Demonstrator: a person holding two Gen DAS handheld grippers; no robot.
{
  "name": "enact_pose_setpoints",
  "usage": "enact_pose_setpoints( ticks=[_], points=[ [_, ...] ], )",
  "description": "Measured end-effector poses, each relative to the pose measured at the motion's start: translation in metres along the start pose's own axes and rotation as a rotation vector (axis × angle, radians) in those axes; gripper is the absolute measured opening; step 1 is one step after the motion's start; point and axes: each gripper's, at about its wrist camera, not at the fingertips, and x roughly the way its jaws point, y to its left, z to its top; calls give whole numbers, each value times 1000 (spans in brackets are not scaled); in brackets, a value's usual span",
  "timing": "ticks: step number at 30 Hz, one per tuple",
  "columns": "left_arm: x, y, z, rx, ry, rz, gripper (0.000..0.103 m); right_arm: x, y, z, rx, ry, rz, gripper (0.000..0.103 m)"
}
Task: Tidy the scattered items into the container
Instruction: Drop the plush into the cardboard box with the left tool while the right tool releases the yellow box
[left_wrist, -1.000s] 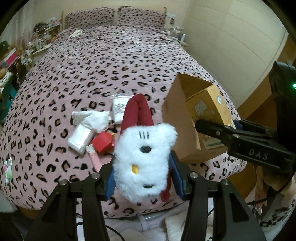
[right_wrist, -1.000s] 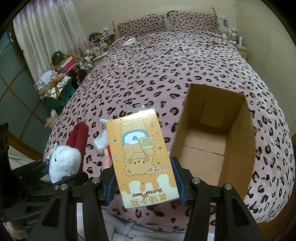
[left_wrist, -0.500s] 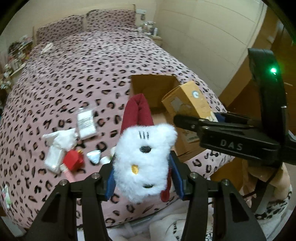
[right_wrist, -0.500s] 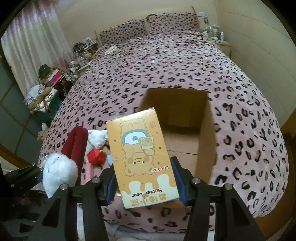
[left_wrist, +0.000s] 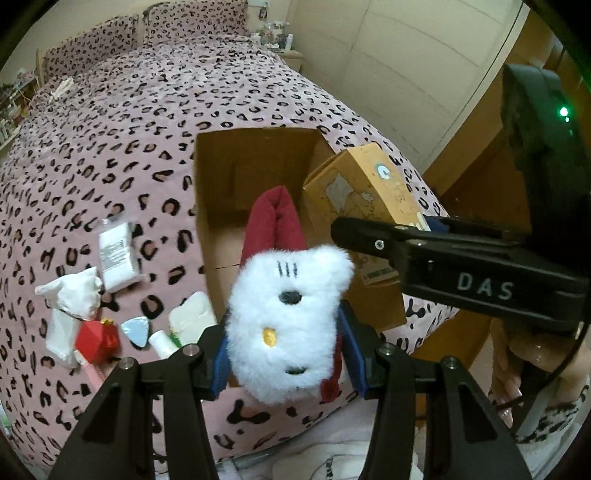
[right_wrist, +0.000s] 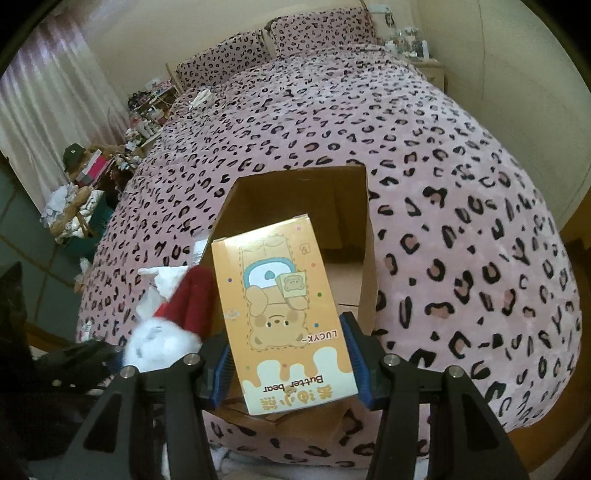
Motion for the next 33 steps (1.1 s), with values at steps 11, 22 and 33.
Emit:
enact_pose_setpoints(
  ticks=[11, 22, 33],
  points=[
    [21, 7, 0, -21, 23, 32, 53, 23, -4, -1, 32, 56, 55, 53],
    [28, 13, 0, -23, 33, 40, 53, 39, -15, -12, 35, 101, -26, 53],
    [34, 11, -1, -16, 50, 43, 55, 40, -15, -16, 14, 109, -66, 53]
  ],
)
